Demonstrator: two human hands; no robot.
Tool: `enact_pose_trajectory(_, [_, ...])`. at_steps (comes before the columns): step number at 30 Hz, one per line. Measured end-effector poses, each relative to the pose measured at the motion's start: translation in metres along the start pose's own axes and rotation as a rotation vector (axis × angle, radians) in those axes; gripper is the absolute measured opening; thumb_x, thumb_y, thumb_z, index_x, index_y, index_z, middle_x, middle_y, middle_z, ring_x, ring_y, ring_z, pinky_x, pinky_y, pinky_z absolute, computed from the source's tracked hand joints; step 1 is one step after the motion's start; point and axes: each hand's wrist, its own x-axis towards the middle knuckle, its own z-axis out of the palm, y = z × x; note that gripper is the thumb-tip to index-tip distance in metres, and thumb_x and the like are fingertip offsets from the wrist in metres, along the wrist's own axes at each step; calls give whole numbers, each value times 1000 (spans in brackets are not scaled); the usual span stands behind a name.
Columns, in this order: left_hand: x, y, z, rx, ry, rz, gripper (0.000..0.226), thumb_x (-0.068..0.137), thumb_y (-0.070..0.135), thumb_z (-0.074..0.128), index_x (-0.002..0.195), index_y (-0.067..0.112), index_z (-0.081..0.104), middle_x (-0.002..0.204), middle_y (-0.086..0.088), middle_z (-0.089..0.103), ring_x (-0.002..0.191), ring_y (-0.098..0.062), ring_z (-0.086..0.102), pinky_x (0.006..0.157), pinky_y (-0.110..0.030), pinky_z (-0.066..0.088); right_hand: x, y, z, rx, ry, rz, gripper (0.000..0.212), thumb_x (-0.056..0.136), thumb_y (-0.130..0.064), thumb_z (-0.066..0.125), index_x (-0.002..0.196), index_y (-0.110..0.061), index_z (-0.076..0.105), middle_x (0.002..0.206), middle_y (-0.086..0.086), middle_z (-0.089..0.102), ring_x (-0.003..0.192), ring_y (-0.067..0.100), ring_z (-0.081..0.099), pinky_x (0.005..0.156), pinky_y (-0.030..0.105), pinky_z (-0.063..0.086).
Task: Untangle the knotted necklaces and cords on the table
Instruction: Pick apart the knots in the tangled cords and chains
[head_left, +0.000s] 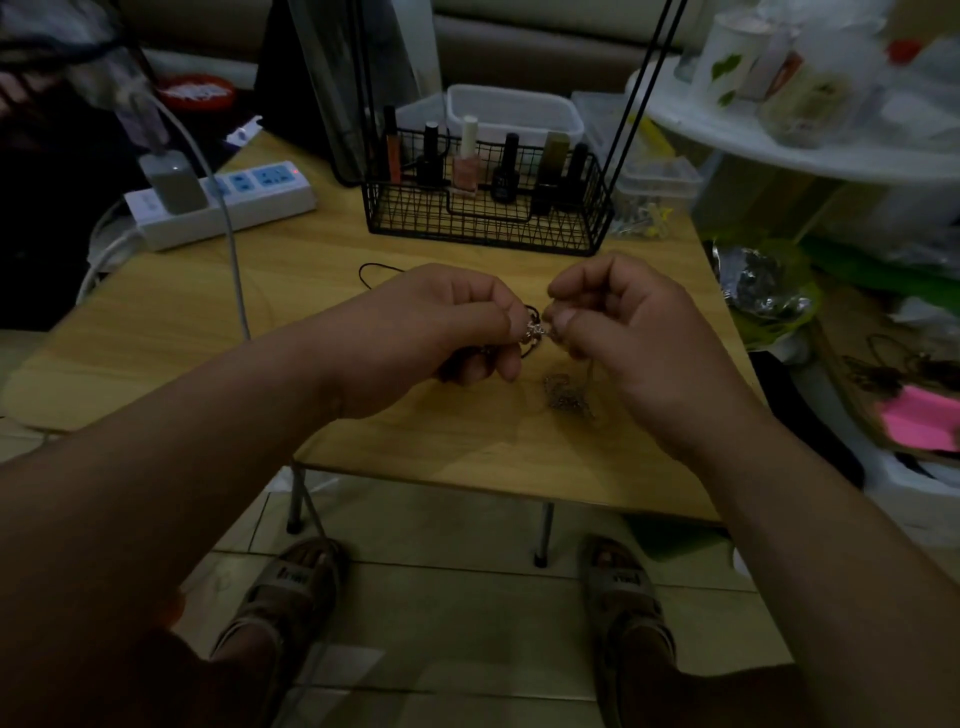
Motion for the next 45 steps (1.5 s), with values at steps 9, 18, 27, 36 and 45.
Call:
enact_pose_trajectory(9, [4, -4, 2, -41, 39, -20, 10, 100, 14, 60, 98, 9, 68, 77, -2, 72, 61, -9, 52, 55, -20, 42, -12, 1, 5, -213, -24, -74, 5, 91, -20, 71, 89, -24, 69, 73, -12, 65, 63, -2, 56, 56, 12, 44])
enact_pose_trajectory(18, [3, -2, 1, 47, 74, -43, 11, 100, 13, 62, 96, 10, 71, 75, -1, 72, 59, -7, 54, 53, -17, 44, -13, 1, 5, -255, -50, -119, 3, 95, -24, 72, 92, -26, 73, 78, -11, 69, 72, -3, 62, 61, 9, 45])
enact_pose_trajectory(27, [1, 0, 1, 108, 30, -102, 16, 101, 13, 60, 102, 0, 69, 73, -1, 71, 60, -11, 52, 54, -19, 44, -15, 7, 10, -430, -19, -217, 6, 92, -27, 71, 96, -31, 69, 82, -12, 69, 78, 6, 66, 70, 37, 57])
enact_pose_trajectory(36, [2, -1, -2, -91, -61, -125, 19, 102, 13, 55, 88, 13, 68, 74, -4, 67, 59, -11, 50, 57, -25, 40, -14, 6, 8, -316, -2, -159, 10, 97, -20, 67, 96, -30, 70, 82, -13, 67, 77, 2, 63, 62, 11, 46])
enact_pose_trajectory(45, [5, -4, -2, -168, -21, -123, 7, 101, 8, 55, 99, 10, 62, 86, -12, 73, 60, -13, 52, 57, -26, 40, -17, 0, 8, -89, -86, 44, 8, 95, -28, 70, 90, -23, 74, 84, 6, 76, 79, 30, 70, 63, 43, 58])
